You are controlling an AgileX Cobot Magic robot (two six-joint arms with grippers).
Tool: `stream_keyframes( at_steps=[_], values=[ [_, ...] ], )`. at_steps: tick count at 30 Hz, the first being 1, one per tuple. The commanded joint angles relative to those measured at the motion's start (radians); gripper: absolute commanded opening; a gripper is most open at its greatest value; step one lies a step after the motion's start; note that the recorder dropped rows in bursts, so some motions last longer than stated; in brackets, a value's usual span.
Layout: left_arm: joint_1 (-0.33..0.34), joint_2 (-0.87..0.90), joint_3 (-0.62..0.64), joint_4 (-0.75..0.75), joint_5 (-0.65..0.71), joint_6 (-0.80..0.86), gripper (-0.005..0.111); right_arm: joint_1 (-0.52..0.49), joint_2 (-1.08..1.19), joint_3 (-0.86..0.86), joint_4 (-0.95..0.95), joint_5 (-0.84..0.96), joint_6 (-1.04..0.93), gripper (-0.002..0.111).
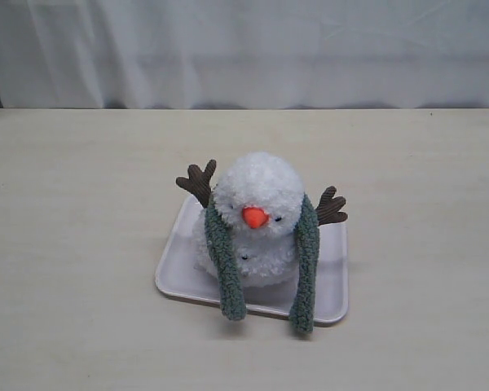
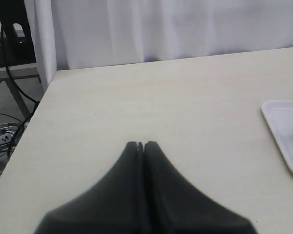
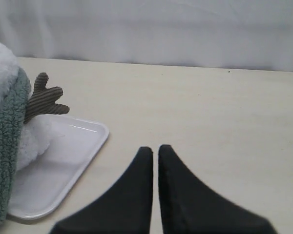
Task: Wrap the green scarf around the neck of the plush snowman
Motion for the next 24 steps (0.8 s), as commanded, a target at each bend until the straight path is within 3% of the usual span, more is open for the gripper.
stream_keyframes(
  at_steps=[1,5,12,24],
  values=[
    [0.005,-0.003,0.004,-0.007,-0.014,0.001,0.000,-0.002,-0.005,0.002,-0.045,-0.016,0.029,0.004],
    [0.005,-0.003,0.004,-0.007,-0.014,0.001,0.000,-0.002,-0.005,0.002,-0.120,0.023,0.027,0.004],
    [0.005,-0.003,0.004,-0.007,-0.014,0.001,0.000,-0.002,-0.005,0.002,-0.017,0.023,0.027,0.004],
    [0.005,-0.003,0.004,-0.006,-0.014,0.001,0.000,-0.002,-0.005,0.002,-0.018,0.025,0.027,0.004]
  ],
)
